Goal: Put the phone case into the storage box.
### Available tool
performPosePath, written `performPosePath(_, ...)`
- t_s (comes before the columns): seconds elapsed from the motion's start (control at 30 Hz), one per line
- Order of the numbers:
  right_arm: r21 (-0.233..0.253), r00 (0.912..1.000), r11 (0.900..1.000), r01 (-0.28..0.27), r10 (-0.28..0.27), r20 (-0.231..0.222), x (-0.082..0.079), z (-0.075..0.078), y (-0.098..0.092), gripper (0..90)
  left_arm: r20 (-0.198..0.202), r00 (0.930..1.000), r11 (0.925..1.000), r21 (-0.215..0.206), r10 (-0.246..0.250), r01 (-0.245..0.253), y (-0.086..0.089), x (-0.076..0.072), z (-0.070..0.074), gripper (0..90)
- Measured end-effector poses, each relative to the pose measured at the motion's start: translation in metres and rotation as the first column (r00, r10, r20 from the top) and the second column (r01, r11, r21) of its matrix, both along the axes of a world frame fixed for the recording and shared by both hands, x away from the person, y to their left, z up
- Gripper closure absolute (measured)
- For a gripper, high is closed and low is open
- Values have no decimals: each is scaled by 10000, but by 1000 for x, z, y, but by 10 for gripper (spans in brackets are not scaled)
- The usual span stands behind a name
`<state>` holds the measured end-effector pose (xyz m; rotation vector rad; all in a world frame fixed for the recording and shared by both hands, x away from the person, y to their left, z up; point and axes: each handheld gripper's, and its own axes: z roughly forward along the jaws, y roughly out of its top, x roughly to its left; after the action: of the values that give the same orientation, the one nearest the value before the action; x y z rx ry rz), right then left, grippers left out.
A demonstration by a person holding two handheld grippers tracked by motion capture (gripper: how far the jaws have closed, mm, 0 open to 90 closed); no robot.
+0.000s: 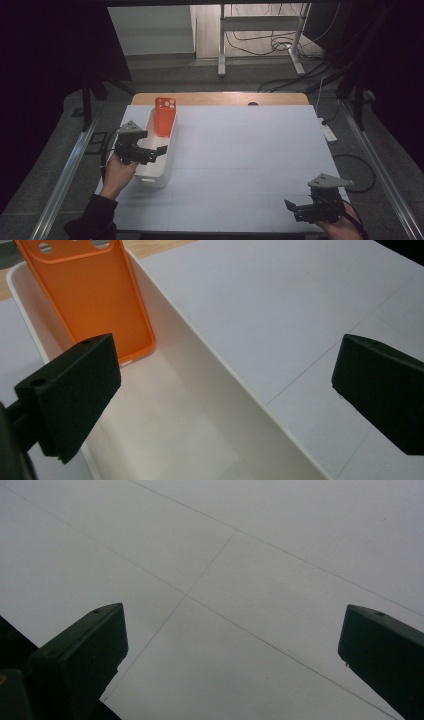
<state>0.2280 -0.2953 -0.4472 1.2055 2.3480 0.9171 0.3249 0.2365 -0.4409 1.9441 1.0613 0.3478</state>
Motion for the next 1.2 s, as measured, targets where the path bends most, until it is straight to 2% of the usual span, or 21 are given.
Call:
performPosePath(0.43, -9, 9999, 10000, 1, 0, 170, -1, 1, 0, 0, 331, 9995, 9999, 127, -7, 3, 0, -19, 3, 7)
performPosePath(1.2, -24, 9999, 10000, -37, 37, 131, -1, 0, 0, 0, 161, 9998, 9999, 80, -105, 104, 3, -53, 0, 12)
